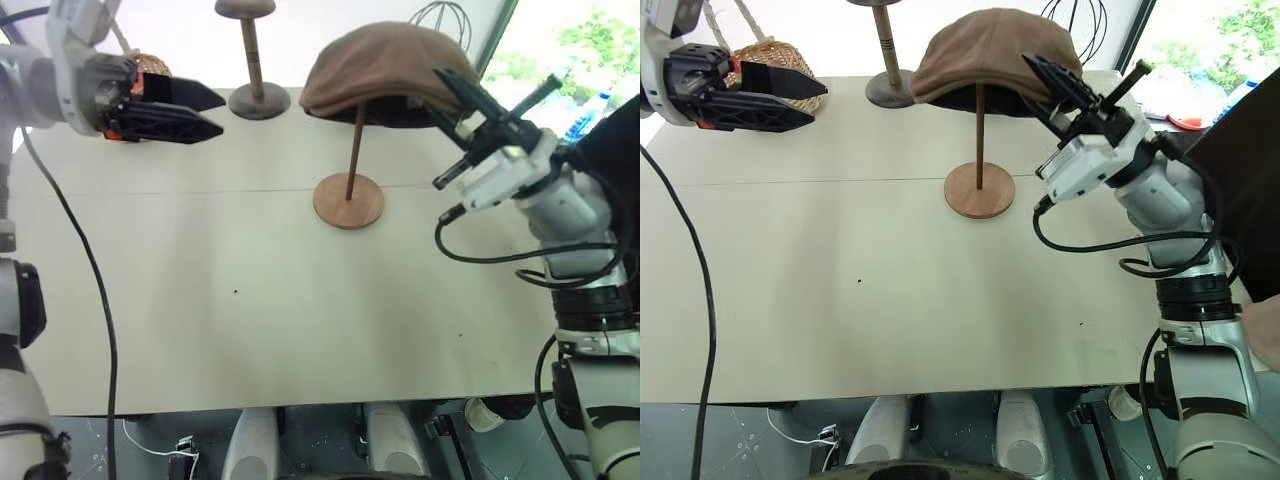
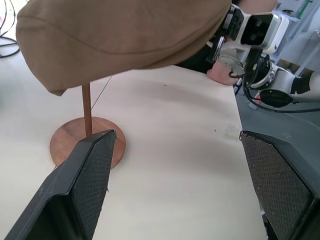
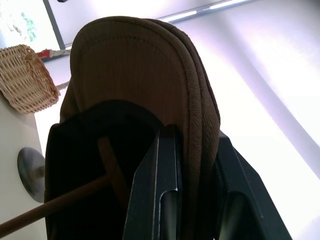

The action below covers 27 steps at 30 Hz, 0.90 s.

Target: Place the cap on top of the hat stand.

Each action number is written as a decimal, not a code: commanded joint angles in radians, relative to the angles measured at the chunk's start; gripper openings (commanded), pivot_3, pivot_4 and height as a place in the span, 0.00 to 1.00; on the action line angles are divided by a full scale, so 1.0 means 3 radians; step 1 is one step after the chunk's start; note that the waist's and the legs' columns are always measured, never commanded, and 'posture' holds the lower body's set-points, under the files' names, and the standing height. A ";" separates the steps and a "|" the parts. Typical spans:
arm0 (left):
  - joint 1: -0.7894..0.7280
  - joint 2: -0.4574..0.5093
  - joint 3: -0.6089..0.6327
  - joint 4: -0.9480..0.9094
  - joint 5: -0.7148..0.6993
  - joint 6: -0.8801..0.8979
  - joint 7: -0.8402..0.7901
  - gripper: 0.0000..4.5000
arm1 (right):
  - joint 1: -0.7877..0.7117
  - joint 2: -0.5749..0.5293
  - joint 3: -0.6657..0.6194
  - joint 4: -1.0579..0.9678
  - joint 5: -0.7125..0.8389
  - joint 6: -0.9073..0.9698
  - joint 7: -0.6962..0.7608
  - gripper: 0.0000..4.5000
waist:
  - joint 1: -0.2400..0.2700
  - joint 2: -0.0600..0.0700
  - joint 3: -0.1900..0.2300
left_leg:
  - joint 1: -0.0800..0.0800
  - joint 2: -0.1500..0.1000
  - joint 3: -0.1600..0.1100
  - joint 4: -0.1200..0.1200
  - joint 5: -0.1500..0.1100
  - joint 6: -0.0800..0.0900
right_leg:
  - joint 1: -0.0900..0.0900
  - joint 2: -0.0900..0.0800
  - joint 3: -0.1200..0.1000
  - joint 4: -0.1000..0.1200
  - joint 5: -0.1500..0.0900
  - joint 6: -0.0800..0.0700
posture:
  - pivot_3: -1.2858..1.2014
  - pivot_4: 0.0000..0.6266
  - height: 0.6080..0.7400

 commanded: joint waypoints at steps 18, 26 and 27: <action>-0.0272 0.0041 0.0138 0.0017 0.0099 0.0063 -0.0014 0.93 | -0.0111 0.0165 0.0232 0.0850 -0.0303 -0.0881 -0.0325 0.14 | 0.0000 -0.0001 0.0001 | 0.0010 -0.0001 -0.0001 -0.0003 0.0000 0.0000 | 0.0011 0.0001 0.0001 0.0000 -0.0001 0.0002 | 0.52 0.24 0.91; -0.0312 -0.0012 0.0145 0.0058 0.0136 0.0046 -0.0014 0.93 | 0.0050 0.0088 0.0305 0.0644 -0.0173 -0.0587 -0.0055 0.90 | -0.0004 -0.0001 0.0001 | 0.0016 -0.0001 -0.0001 -0.0001 0.0000 0.0000 | 0.0015 0.0001 0.0001 0.0000 -0.0002 0.0001 | 0.52 0.24 0.91; -0.0321 -0.0022 0.0146 0.0070 0.0142 0.0044 -0.0014 0.93 | 0.0093 0.0059 0.0299 0.0556 -0.0166 -0.0538 -0.0014 0.99 | 0.0003 -0.0001 0.0001 | 0.0015 -0.0001 -0.0001 -0.0002 0.0000 0.0000 | 0.0015 0.0001 0.0001 0.0000 -0.0002 0.0001 | 0.52 0.24 0.91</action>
